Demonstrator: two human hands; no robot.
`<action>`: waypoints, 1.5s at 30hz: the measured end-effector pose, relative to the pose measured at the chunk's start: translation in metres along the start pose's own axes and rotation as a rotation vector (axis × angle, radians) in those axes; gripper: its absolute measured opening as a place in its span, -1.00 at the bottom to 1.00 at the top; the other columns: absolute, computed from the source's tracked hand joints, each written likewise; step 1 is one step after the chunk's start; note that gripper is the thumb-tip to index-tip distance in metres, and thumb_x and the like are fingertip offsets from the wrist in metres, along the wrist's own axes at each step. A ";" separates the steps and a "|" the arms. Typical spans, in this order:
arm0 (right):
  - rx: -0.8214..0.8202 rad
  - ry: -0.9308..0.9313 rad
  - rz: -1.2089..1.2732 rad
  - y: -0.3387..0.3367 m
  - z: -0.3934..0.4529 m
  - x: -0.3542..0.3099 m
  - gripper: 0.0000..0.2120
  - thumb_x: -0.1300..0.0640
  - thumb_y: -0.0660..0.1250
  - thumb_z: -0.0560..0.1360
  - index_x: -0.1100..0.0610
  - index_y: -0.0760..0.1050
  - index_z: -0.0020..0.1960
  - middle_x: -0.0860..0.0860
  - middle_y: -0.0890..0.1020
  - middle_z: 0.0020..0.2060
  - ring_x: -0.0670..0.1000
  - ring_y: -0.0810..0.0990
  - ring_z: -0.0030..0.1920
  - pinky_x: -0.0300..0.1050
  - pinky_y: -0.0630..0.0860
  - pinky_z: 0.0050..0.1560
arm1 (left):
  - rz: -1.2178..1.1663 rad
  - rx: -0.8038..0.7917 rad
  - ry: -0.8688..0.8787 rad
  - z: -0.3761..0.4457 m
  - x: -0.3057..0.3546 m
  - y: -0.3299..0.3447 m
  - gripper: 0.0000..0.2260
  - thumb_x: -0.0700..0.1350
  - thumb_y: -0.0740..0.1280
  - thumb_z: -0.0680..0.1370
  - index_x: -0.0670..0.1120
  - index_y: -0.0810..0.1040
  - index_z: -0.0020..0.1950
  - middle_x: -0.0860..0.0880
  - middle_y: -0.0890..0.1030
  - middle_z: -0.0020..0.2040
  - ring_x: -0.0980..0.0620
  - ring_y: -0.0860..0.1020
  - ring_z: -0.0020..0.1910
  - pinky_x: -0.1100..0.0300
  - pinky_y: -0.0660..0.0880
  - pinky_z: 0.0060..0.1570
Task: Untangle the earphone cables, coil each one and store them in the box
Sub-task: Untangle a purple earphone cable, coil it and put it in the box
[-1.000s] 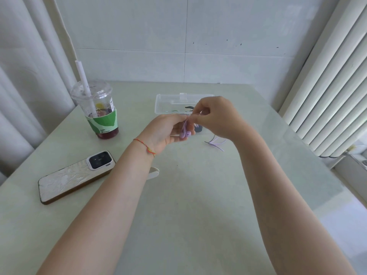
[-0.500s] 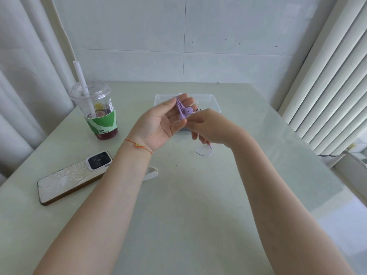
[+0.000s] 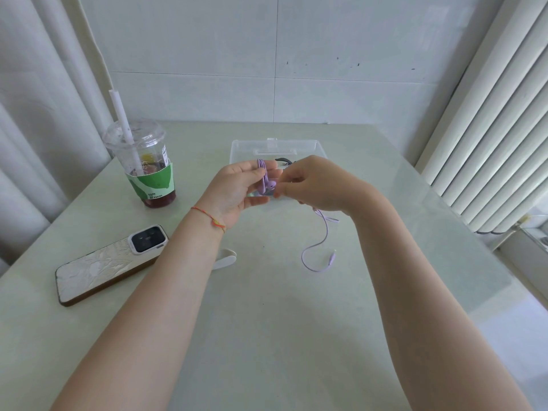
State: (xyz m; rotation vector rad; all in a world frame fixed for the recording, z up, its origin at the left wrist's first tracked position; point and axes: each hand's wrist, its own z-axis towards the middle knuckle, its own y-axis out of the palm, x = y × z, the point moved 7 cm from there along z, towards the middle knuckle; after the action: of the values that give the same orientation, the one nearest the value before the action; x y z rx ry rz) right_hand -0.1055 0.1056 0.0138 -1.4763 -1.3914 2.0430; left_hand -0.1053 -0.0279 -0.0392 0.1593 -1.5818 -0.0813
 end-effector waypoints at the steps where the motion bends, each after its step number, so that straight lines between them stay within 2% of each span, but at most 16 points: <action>1: 0.012 -0.003 0.003 -0.002 -0.001 -0.001 -0.81 0.08 0.32 0.52 0.17 0.60 -0.18 -0.06 0.40 -0.43 -0.05 0.36 -0.41 -0.20 0.32 -0.35 | -0.004 -0.014 -0.005 0.000 -0.001 0.001 -0.81 -0.24 0.21 0.63 -0.10 0.62 0.07 0.00 0.68 -0.12 0.11 0.62 -0.22 0.16 0.60 -0.16; 5: -0.037 -0.024 0.002 0.000 -0.004 -0.005 -0.87 0.09 0.35 0.50 0.11 0.63 -0.13 -0.16 0.37 -0.54 -0.16 0.30 -0.52 -0.28 0.25 -0.43 | -0.065 -0.015 0.010 0.000 -0.001 0.005 -0.82 -0.26 0.24 0.62 -0.12 0.62 0.08 -0.08 0.66 -0.08 0.05 0.59 -0.18 0.14 0.62 -0.16; 9: -0.108 -0.067 -0.026 0.011 -0.005 -0.012 -0.90 0.03 0.39 0.50 -0.05 0.61 -0.20 -0.14 0.45 -0.43 -0.12 0.42 -0.41 -0.27 0.35 -0.34 | -0.103 0.054 0.042 0.001 -0.001 0.004 -0.82 -0.28 0.24 0.61 -0.15 0.60 0.12 -0.07 0.67 0.03 0.05 0.64 -0.10 0.24 0.58 -0.16; 11: -0.059 -0.085 -0.026 0.008 -0.003 -0.013 -0.85 0.03 0.37 0.51 -0.10 0.57 -0.24 -0.14 0.41 -0.46 -0.14 0.37 -0.46 -0.31 0.31 -0.38 | -0.047 0.059 0.057 0.002 -0.002 0.004 -0.81 -0.28 0.24 0.61 -0.14 0.60 0.14 -0.08 0.66 -0.02 0.06 0.63 -0.14 0.24 0.58 -0.11; 13: 0.015 -0.080 -0.019 0.000 -0.001 -0.012 -0.87 0.07 0.36 0.52 -0.03 0.63 -0.18 -0.16 0.41 -0.54 -0.18 0.34 -0.52 -0.40 0.23 -0.47 | 0.012 0.047 0.052 0.002 -0.003 0.005 -0.82 -0.29 0.24 0.61 -0.16 0.61 0.11 -0.16 0.61 -0.10 0.05 0.59 -0.23 0.19 0.59 -0.04; 15: 0.104 -0.067 -0.018 -0.010 0.001 -0.007 -0.88 0.11 0.35 0.51 0.06 0.66 -0.14 -0.24 0.43 -0.60 -0.23 0.36 -0.52 -0.41 0.24 -0.49 | 0.029 -0.002 0.019 0.000 -0.003 0.009 -0.82 -0.30 0.23 0.62 -0.19 0.63 0.01 -0.21 0.55 -0.14 0.02 0.56 -0.28 0.16 0.60 0.00; 17: 0.199 -0.061 -0.018 -0.020 0.002 -0.002 -0.89 0.14 0.36 0.48 0.11 0.65 -0.15 -0.29 0.44 -0.60 -0.28 0.40 -0.49 -0.43 0.27 -0.47 | 0.037 -0.077 -0.023 -0.004 -0.003 0.016 -0.80 -0.27 0.22 0.62 -0.21 0.64 -0.07 -0.21 0.60 -0.16 -0.08 0.56 -0.18 0.08 0.59 0.07; 19: 0.288 -0.061 0.018 -0.028 0.002 0.003 -0.91 0.16 0.37 0.47 0.13 0.64 -0.16 -0.22 0.46 -0.59 -0.28 0.41 -0.49 -0.44 0.28 -0.46 | 0.040 -0.135 -0.070 -0.008 -0.001 0.022 -0.78 -0.18 0.23 0.62 -0.21 0.64 -0.09 -0.16 0.63 -0.19 -0.13 0.57 -0.14 -0.01 0.55 0.13; 21: 0.362 -0.053 0.076 -0.034 0.000 0.008 -0.93 0.17 0.40 0.46 0.15 0.64 -0.15 -0.15 0.43 -0.58 -0.23 0.40 -0.53 -0.42 0.27 -0.49 | 0.049 -0.206 -0.111 -0.012 0.001 0.026 -0.75 -0.10 0.22 0.62 -0.19 0.64 -0.05 -0.13 0.64 -0.19 -0.11 0.61 -0.15 0.02 0.58 0.03; 24: 0.386 -0.044 0.189 -0.035 0.001 0.014 -0.94 0.15 0.41 0.47 0.11 0.64 -0.16 -0.17 0.42 -0.61 -0.18 0.35 -0.56 -0.42 0.21 -0.51 | -0.011 -0.303 -0.116 -0.018 0.006 0.033 -0.75 -0.09 0.20 0.63 -0.16 0.63 -0.03 -0.07 0.64 -0.21 -0.06 0.65 -0.19 0.16 0.61 -0.18; 27: 0.337 -0.029 0.250 -0.026 0.005 0.016 -0.88 0.16 0.34 0.50 0.09 0.66 -0.13 -0.14 0.49 -0.50 -0.18 0.36 -0.50 -0.35 0.31 -0.42 | -0.159 -0.337 -0.113 -0.023 0.013 0.037 -0.76 -0.09 0.20 0.60 -0.14 0.63 -0.01 -0.03 0.65 -0.21 0.00 0.66 -0.19 0.21 0.60 -0.29; 30: 0.202 -0.009 0.214 -0.013 0.005 0.013 -0.77 0.25 0.18 0.52 0.17 0.61 -0.15 -0.15 0.49 -0.53 -0.13 0.36 -0.53 -0.32 0.32 -0.46 | -0.330 -0.323 -0.093 -0.023 0.019 0.036 -0.76 -0.10 0.21 0.58 -0.15 0.64 0.05 -0.03 0.68 -0.12 0.02 0.68 -0.10 0.27 0.59 -0.37; 34: 0.056 0.012 0.154 -0.003 0.002 0.010 -0.69 0.09 0.18 0.61 0.05 0.46 -0.30 -0.12 0.56 -0.52 -0.05 0.45 -0.50 -0.28 0.41 -0.43 | -0.464 -0.254 -0.053 -0.017 0.021 0.029 -0.77 -0.11 0.18 0.63 -0.16 0.57 0.16 -0.05 0.69 0.03 0.03 0.67 0.01 0.31 0.58 -0.33; 38: -0.086 0.008 0.123 0.010 0.001 0.007 -0.72 0.07 0.17 0.62 -0.06 0.49 -0.24 0.06 0.65 -0.27 0.05 0.58 -0.36 -0.07 0.55 -0.22 | -0.540 -0.194 -0.038 -0.012 0.020 0.026 -0.78 -0.12 0.17 0.65 -0.15 0.56 0.16 -0.08 0.67 0.10 -0.01 0.64 0.10 0.30 0.60 -0.25; 42: -0.143 0.021 0.093 0.015 0.001 0.010 -0.81 0.14 0.19 0.59 0.06 0.56 -0.11 0.02 0.63 -0.36 0.03 0.63 -0.37 -0.09 0.56 -0.16 | -0.504 -0.109 0.020 -0.007 0.019 0.017 -0.78 -0.13 0.14 0.67 -0.14 0.55 0.16 -0.08 0.68 0.10 -0.03 0.61 0.16 0.26 0.60 -0.20; 45: -0.213 0.062 0.098 0.020 0.001 0.013 -0.81 0.22 0.19 0.56 0.17 0.58 0.01 0.05 0.64 -0.38 0.05 0.64 -0.38 -0.11 0.59 -0.18 | -0.548 -0.064 0.042 -0.005 0.017 0.012 -0.79 -0.13 0.14 0.68 -0.14 0.53 0.17 -0.06 0.66 0.14 0.02 0.63 0.05 0.23 0.60 -0.20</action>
State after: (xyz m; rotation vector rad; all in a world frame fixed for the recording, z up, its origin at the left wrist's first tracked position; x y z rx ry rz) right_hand -0.1062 0.1041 -0.0102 -1.7098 -1.5822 1.9360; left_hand -0.1015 -0.0185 -0.0203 0.5377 -1.4547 -0.5509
